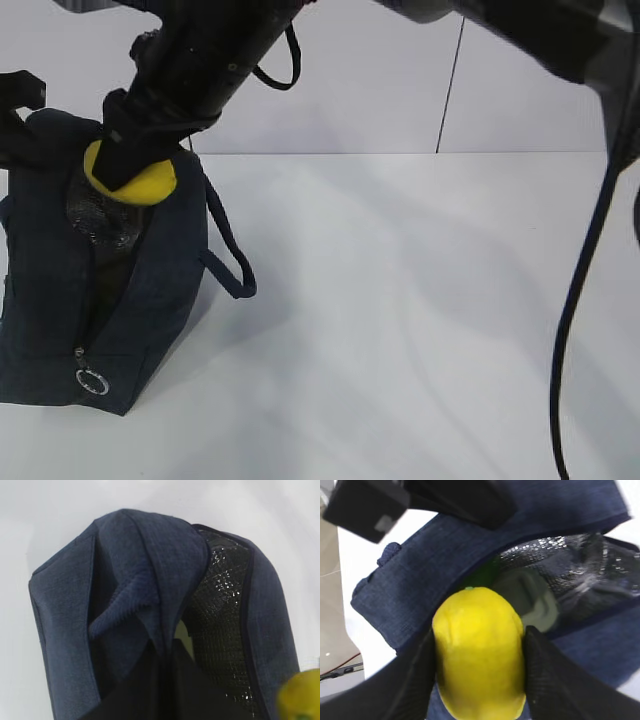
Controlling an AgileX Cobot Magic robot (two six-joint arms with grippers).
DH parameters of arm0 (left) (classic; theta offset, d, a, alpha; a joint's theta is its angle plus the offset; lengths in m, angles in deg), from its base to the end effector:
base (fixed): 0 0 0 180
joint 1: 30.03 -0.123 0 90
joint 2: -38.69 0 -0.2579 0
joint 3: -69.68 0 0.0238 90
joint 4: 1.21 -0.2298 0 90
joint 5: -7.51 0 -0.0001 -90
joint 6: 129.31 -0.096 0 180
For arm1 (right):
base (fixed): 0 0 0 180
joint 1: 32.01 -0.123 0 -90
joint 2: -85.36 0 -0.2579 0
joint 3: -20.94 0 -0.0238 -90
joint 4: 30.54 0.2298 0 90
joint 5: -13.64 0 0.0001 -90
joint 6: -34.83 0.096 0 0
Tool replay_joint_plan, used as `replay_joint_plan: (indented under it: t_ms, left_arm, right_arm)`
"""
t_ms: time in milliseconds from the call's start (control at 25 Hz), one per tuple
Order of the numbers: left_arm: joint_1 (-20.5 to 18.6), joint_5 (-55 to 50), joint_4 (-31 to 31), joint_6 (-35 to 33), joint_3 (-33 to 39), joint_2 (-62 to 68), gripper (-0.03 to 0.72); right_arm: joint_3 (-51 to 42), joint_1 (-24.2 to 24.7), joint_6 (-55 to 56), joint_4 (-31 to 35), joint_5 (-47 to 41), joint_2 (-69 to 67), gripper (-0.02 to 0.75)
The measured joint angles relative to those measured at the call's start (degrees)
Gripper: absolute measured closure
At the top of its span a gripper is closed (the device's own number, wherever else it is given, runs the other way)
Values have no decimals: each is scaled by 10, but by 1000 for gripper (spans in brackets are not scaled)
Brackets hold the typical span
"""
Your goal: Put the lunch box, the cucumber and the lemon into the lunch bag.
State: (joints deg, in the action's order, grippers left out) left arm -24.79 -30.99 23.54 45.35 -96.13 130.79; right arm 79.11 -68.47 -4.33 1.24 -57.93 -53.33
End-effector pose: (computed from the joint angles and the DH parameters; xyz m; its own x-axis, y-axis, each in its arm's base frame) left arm 0.2900 -0.0518 0.2659 -0.8231 -0.1672 -0.5428 0.0428 0.9347 -0.3529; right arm 0.3407 0.3114 0.2832 -0.2696 -0.7061 -0.6547 -0.9611 0.2402 0.1367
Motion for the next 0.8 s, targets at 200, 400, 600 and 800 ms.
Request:
replay_joint_plan:
  t_ms: [200,400,600,800]
  left_arm:
    - [0,0,0,0,0,0,694]
    - [0,0,0,0,0,0,694]
    - [0,1,0,0,0,0,694]
    - [0,1,0,0,0,0,694]
  right_arm:
    - [0,0,-24,28,31,-20,341]
    - [0,0,-44,41,74,-21,330]
    - [0,0,-69,65,75,-22,178]
    - [0,0,-72,67,76,-22,128]
